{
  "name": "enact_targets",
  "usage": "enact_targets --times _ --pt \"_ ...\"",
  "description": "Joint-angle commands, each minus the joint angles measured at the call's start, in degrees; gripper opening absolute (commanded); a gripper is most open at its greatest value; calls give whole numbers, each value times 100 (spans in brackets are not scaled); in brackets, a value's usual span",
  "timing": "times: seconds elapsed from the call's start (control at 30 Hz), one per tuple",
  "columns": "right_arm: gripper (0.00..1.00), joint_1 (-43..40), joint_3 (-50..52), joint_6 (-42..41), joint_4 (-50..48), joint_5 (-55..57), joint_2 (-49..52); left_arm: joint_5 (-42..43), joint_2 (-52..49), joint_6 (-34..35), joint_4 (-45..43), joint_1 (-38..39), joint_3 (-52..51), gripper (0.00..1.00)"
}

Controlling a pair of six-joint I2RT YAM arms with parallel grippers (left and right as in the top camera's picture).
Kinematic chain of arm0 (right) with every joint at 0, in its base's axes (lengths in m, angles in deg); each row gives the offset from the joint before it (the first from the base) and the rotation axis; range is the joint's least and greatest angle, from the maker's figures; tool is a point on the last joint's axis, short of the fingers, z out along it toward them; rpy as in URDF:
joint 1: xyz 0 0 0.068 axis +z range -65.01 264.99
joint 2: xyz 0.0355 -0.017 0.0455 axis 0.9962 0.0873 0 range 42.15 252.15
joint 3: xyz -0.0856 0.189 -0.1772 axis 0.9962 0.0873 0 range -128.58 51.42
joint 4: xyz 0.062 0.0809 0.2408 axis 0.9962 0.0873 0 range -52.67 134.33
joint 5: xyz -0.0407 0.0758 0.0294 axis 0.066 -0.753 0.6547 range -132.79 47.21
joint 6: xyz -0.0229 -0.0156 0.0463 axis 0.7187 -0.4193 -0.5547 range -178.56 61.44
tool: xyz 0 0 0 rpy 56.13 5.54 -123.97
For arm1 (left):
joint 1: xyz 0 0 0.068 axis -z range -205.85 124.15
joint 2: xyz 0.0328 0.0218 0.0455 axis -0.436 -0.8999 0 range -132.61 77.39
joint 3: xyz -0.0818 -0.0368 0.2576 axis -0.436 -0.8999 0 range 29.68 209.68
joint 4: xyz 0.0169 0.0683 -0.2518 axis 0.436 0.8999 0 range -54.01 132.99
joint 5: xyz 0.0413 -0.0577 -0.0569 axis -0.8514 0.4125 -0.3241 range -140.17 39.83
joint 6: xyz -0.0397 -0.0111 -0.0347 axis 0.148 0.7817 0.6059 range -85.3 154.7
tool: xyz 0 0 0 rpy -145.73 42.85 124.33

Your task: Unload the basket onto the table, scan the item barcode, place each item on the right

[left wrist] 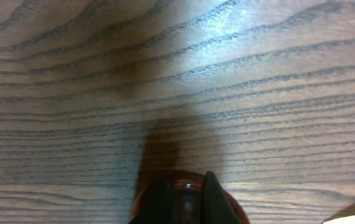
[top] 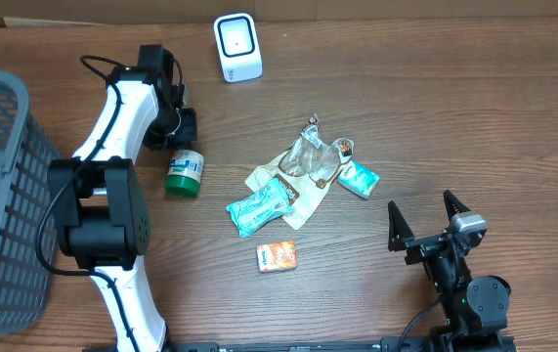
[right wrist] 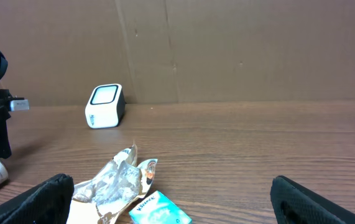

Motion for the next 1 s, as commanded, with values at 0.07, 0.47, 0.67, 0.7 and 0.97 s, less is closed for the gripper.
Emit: enact_targets --times 0.07,0.47,0.67,0.7,0.97 --pt "100 -24 61 -11 -22 4 -57 57 634 269 -46 -35 -57 4" --pt "100 -24 61 -11 -22 4 -57 -66 2743 203 216 -317 -57 4" --pt "100 -24 61 -11 -22 4 -57 -387 3405 208 402 -796 -57 4" --pt "100 -24 61 -11 -22 4 -57 -385 3491 208 457 -929 -57 4" --pt "100 -24 61 -11 -22 4 -57 -372 3834 190 824 -1639 -57 4"
